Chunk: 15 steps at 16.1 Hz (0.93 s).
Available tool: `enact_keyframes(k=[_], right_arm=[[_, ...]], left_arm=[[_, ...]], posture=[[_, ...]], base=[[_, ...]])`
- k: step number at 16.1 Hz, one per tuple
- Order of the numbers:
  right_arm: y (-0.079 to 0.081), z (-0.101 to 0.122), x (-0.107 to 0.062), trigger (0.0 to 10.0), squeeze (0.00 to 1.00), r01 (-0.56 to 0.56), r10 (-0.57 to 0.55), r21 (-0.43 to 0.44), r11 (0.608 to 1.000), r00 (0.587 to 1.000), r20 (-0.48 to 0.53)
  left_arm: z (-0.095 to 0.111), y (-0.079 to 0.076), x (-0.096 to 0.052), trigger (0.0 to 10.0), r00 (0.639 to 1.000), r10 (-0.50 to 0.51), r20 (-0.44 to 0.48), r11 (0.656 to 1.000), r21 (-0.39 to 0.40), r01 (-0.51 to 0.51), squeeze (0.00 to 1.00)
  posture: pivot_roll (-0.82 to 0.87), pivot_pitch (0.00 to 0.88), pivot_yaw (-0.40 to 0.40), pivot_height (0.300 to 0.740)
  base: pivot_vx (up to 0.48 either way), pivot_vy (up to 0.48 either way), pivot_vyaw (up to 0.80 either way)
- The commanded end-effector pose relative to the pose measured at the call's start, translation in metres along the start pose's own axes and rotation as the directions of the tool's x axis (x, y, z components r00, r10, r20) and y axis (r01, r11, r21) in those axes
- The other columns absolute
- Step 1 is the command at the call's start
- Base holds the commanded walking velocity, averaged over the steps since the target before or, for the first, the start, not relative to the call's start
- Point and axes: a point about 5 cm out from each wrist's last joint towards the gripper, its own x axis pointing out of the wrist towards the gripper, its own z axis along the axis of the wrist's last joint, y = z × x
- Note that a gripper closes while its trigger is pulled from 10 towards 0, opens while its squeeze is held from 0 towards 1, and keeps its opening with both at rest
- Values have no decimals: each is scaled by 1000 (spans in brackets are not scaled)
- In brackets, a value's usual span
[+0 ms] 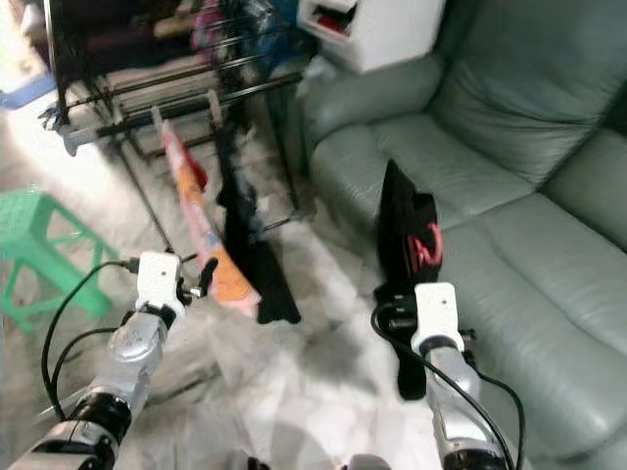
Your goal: Hang hanger
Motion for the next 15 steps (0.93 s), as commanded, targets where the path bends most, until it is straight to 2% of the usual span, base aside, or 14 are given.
enact_keyframes(k=[1, 3, 5, 7, 11, 13, 14, 15], right_arm=[[4, 12, 4, 10000, 0, -20, 20, -9, 1000, 999, 39], [5, 14, 6, 10000, 0, -27, 27, -3, 1000, 999, 45], [4, 21, 5, 10000, 0, -22, 21, 3, 1000, 996, 82], [7, 22, 2, 10000, 0, -32, 32, -2, 999, 995, 98], [4, 23, -3, 10000, 0, -1, 1, -1, 1000, 993, 118], [1, 21, -4, 10000, 0, 9, -11, 17, 1000, 993, 116], [2, 19, -4, 10000, 0, 4, -6, 20, 1000, 993, 115], [6, 21, -2, 10000, 0, -17, 15, 17, 1000, 992, 126]], left_arm=[[2, 9, 0, 10000, 999, 41, -3, 999, 30, -41, 0], [9, 13, 3, 10000, 993, 112, 24, 991, 67, -113, 0], [14, 17, 0, 10000, 990, 131, 54, 988, 73, -134, 0], [11, 22, -6, 10000, 991, 123, 51, 989, 76, -127, 0], [5, 21, -19, 10000, 999, 36, 6, 996, 79, -36, 0], [4, 26, -25, 10000, 997, 81, 15, 994, 67, -82, 0], [4, 29, -27, 10000, 993, 115, 15, 992, 49, -115, 0], [4, 33, -32, 10000, 987, 159, 26, 985, 63, -161, 0]], posture=[[-118, 0, 72, 740], [-103, 0, 62, 740], [-83, 0, 44, 740], [-75, 0, 29, 740], [-74, 0, 12, 740], [-71, 0, 7, 740], [-59, 0, -2, 740], [-47, 0, -5, 740]], base=[[0, 454, 0], [0, 0, 0], [0, 0, 0], [0, 0, 0], [0, 0, 0], [0, 0, 0], [0, 0, 0], [0, 0, 0]])
